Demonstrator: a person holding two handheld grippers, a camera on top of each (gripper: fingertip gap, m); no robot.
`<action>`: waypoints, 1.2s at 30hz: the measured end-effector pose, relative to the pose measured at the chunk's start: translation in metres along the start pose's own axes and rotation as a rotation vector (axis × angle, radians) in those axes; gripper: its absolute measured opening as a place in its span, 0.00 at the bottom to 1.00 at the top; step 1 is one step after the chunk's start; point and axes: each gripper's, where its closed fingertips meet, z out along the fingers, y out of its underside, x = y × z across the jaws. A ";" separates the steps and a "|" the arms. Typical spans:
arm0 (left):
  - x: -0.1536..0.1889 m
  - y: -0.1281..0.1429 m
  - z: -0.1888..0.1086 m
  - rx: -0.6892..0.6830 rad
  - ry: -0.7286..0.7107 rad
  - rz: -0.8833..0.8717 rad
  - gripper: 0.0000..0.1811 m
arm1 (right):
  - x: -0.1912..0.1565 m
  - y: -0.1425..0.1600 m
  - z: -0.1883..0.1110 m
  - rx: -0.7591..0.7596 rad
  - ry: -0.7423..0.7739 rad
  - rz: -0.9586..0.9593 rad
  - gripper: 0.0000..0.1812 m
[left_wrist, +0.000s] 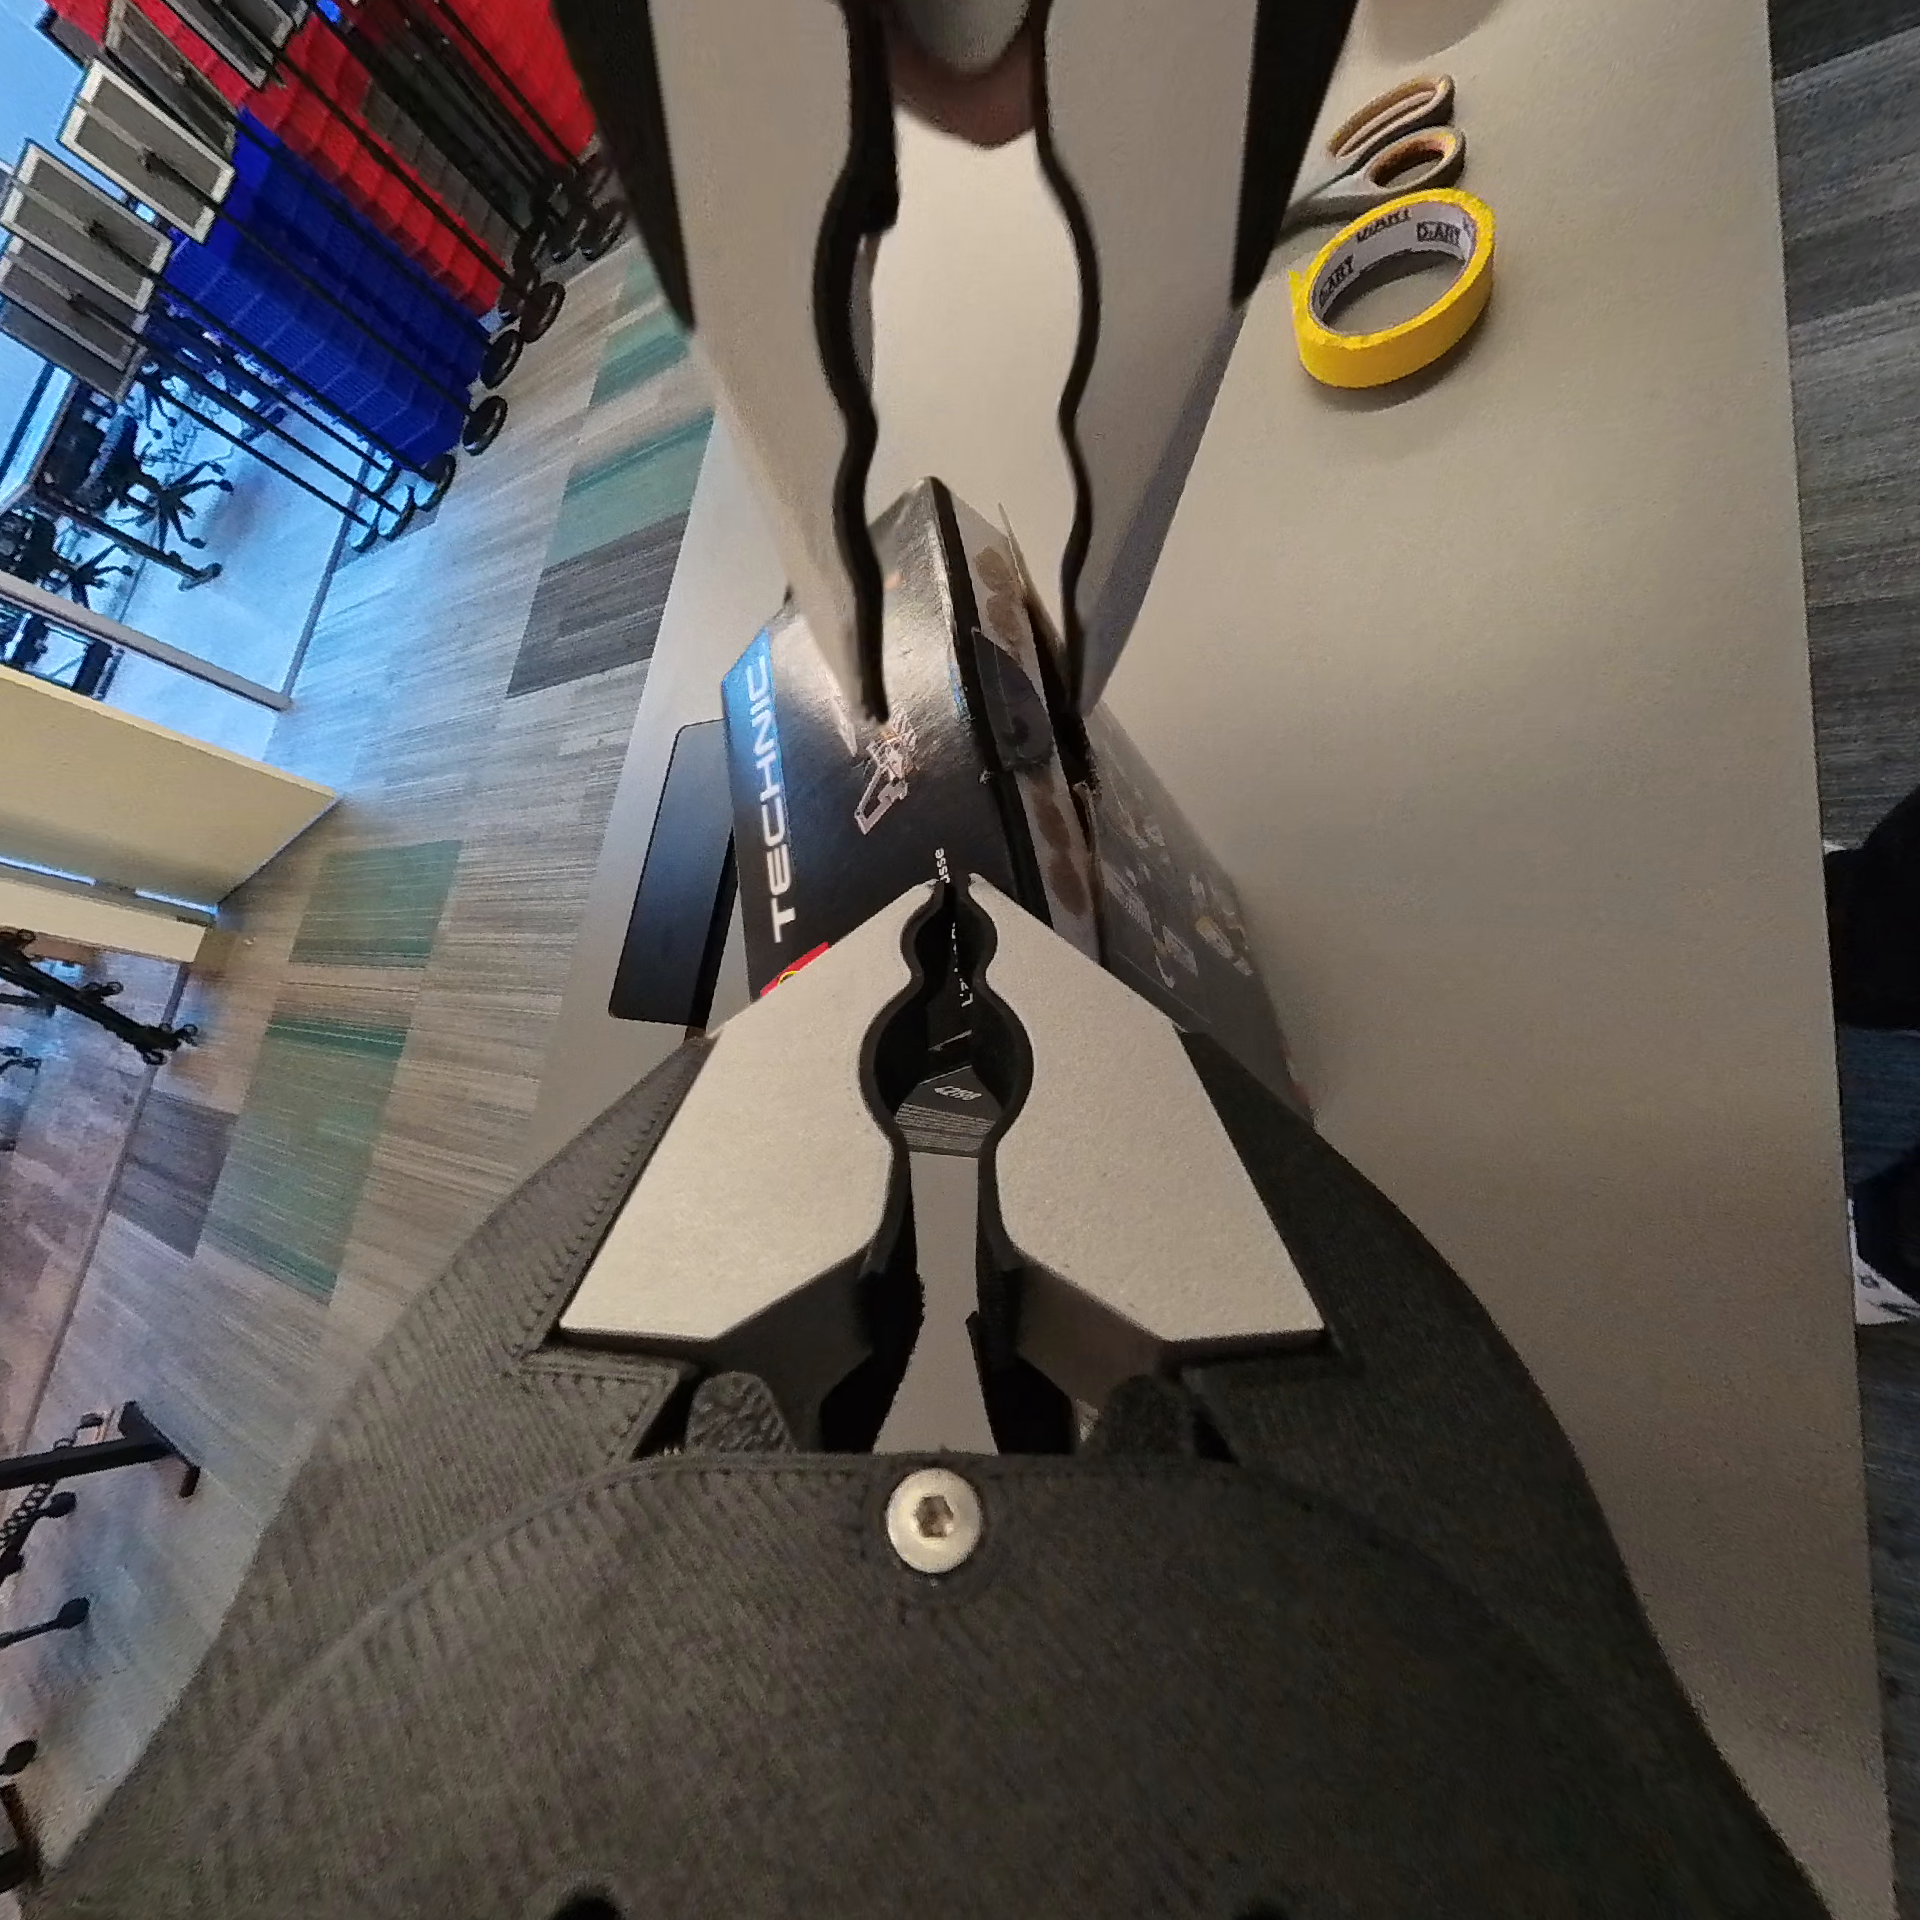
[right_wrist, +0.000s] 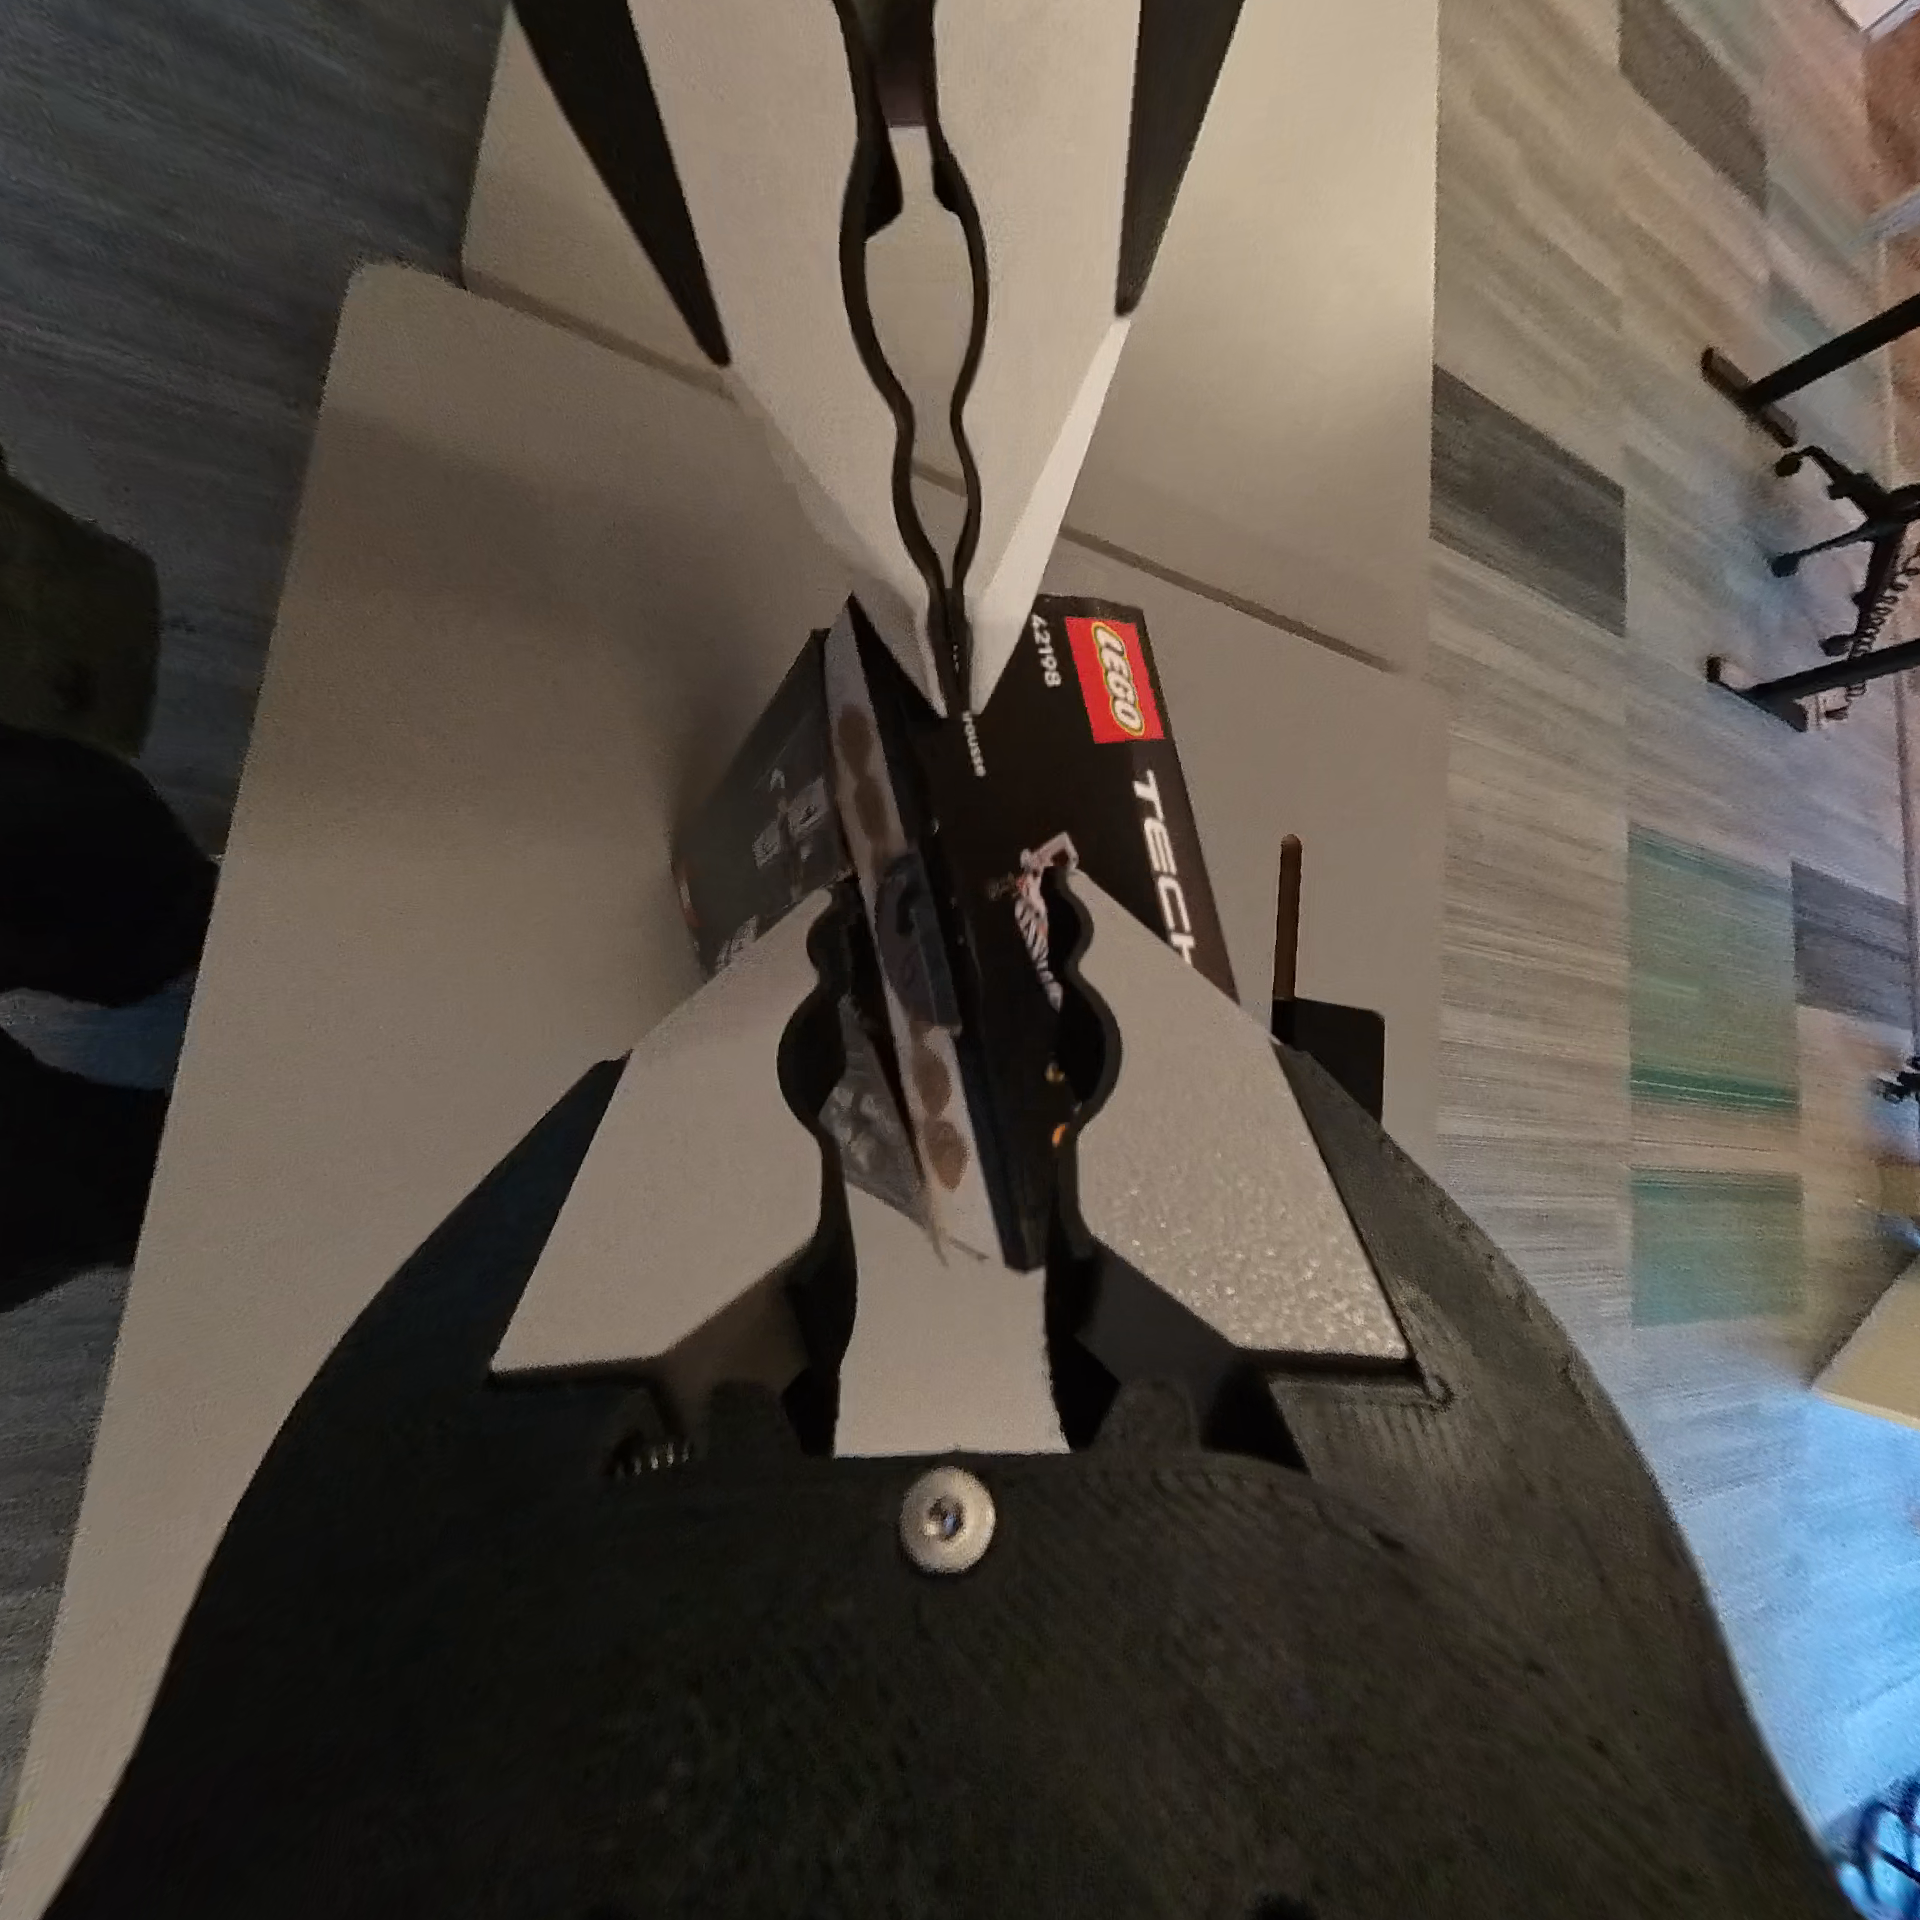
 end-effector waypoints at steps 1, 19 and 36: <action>0.000 0.000 0.000 -0.002 0.003 -0.001 0.00 | 0.002 -0.001 0.005 -0.014 -0.009 -0.008 0.20; 0.019 0.005 0.008 -0.028 0.104 -0.072 0.00 | -0.005 0.007 0.015 -0.041 -0.025 0.118 0.09; 0.010 0.019 0.001 -0.011 0.150 -0.201 0.02 | 0.006 0.033 0.002 0.282 -0.125 0.742 0.00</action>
